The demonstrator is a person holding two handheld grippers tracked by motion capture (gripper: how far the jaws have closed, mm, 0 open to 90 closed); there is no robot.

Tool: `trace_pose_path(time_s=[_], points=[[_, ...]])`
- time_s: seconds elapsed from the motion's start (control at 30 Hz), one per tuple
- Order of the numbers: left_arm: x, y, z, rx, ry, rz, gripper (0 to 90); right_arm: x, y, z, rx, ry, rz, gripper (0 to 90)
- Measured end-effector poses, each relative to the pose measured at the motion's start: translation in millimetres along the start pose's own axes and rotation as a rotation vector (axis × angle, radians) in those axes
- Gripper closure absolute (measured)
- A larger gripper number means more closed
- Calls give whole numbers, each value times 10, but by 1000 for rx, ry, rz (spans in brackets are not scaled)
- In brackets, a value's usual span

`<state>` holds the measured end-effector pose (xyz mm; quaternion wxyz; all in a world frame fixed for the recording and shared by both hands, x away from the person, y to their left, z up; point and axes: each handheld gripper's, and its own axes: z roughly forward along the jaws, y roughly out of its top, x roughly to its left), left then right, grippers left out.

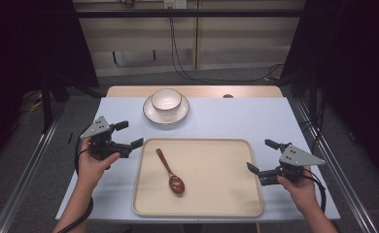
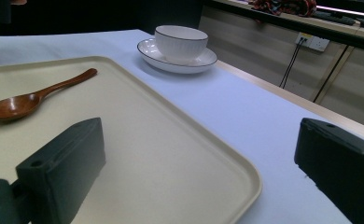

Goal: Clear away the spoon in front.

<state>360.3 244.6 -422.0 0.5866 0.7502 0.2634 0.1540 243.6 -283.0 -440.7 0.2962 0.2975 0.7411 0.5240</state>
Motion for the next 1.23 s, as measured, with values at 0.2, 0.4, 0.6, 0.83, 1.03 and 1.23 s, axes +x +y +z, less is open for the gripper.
trace_pose_path(time_s=[0.2, 0.4, 0.6, 0.83, 1.03, 1.23], points=[[51, -9, -70, -11, 20, -2, 45, -5, 0, -4, 0, 0, 9, 14], [102, -25, -126, -16, 33, -12, 45, -13, -1, -5, -2, -8, 16, 13], [163, -53, -183, -9, 34, -11, 46, -24, -4, -10, -3, -7, 19, 12], [186, -75, -198, -20, 54, -17, 45, -29, -7, -10, 1, -11, 26, 11], [203, -95, -221, -18, 57, -20, 45, -40, -14, -2, 7, -11, 29, 11], [211, -117, -220, -17, 55, -32, 38, -54, -19, 11, 8, -9, 30, 11]])
